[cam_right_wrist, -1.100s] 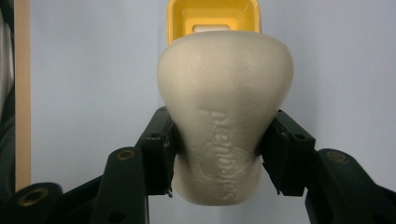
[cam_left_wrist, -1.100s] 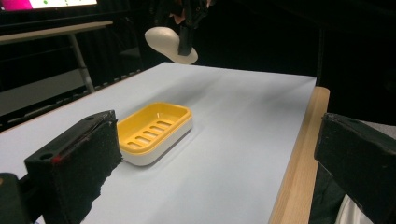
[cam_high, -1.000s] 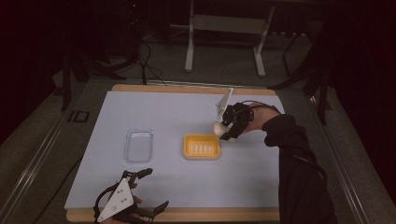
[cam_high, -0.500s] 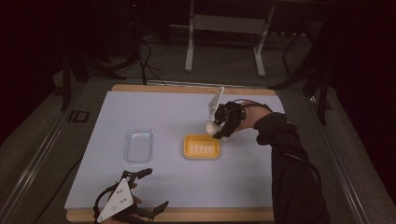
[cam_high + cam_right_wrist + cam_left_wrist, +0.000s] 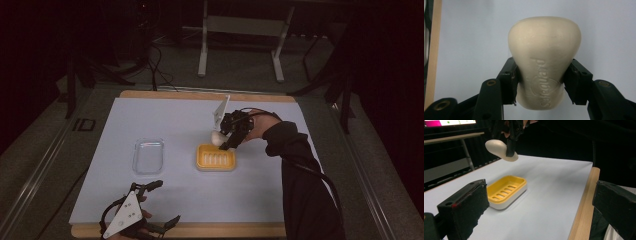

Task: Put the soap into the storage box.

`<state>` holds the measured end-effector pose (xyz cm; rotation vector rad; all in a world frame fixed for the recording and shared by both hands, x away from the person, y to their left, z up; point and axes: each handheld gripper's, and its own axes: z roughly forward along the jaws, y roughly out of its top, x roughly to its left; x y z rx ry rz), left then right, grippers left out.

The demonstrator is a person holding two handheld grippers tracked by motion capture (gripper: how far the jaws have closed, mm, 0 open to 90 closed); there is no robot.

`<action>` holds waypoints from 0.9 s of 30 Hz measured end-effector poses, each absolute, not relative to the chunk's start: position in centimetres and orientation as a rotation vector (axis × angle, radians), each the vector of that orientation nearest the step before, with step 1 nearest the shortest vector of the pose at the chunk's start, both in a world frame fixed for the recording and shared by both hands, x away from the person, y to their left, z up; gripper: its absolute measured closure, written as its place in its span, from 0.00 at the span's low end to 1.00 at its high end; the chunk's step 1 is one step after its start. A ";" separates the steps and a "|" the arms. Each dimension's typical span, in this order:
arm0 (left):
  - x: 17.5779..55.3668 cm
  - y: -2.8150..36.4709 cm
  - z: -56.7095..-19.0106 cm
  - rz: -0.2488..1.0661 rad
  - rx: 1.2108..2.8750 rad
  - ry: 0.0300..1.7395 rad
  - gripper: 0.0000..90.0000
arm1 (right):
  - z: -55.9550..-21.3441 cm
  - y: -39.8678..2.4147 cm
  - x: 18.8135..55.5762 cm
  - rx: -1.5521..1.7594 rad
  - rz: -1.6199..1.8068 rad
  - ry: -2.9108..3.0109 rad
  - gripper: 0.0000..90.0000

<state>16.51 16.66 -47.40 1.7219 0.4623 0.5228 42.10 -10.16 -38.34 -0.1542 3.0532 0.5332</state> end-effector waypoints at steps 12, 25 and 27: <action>16.5 16.7 -47.4 0.521 1.717 0.459 0.01 | -40.6 -9.6 42.4 -0.144 0.567 3.055 0.55; 16.5 16.6 -47.4 0.519 1.722 0.455 0.01 | -44.0 -9.9 42.7 -0.132 0.548 3.079 0.55; 16.5 16.7 -47.4 0.521 1.720 0.455 0.01 | -44.6 -9.9 42.7 -0.149 0.532 3.079 0.55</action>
